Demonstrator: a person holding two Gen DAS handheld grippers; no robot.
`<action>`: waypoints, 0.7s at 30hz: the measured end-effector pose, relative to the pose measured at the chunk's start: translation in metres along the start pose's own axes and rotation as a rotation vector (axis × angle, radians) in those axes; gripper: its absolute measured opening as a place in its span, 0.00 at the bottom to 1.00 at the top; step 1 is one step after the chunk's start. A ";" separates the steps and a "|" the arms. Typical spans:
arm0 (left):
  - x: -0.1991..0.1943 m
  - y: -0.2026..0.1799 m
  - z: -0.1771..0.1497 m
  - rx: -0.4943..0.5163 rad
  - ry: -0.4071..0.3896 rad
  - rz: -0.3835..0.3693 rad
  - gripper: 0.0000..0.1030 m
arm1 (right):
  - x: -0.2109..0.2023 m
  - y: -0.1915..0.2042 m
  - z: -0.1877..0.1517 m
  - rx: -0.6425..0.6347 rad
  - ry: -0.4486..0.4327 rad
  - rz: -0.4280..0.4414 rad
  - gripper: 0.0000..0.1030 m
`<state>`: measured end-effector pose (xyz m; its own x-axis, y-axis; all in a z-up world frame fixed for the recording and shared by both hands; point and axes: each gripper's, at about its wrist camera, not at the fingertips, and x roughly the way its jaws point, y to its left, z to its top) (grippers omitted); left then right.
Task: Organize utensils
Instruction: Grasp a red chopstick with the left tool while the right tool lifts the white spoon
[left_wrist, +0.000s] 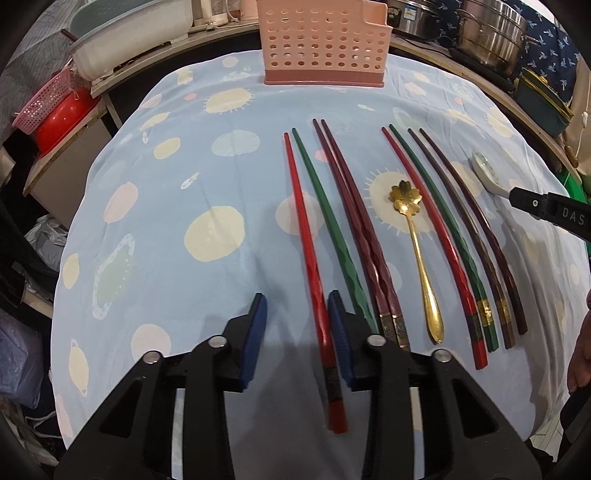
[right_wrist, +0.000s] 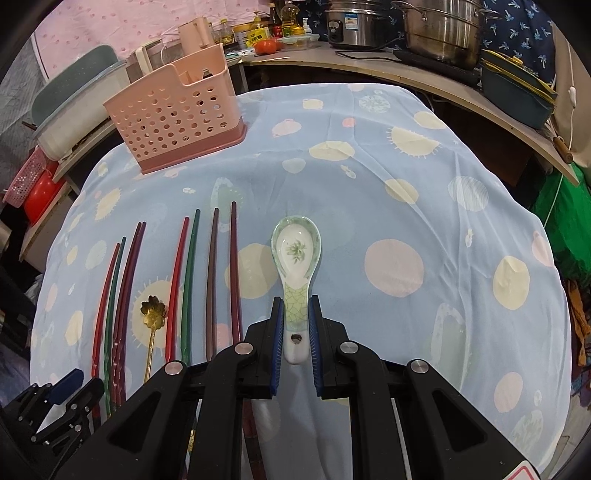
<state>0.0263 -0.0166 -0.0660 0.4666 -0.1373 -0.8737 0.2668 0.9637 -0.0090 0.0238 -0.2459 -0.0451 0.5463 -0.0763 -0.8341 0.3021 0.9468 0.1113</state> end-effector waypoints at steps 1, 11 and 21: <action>-0.001 0.000 -0.001 0.000 0.003 -0.007 0.23 | -0.001 -0.001 -0.001 0.002 0.000 0.004 0.12; -0.011 0.005 -0.003 -0.027 0.009 -0.048 0.07 | -0.010 0.000 -0.003 -0.005 -0.014 0.020 0.12; -0.030 0.012 0.012 -0.044 -0.034 -0.051 0.06 | -0.026 -0.004 0.005 0.000 -0.043 0.028 0.12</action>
<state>0.0259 -0.0035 -0.0334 0.4822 -0.1933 -0.8545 0.2538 0.9644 -0.0749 0.0121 -0.2489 -0.0213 0.5873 -0.0632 -0.8069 0.2861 0.9488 0.1339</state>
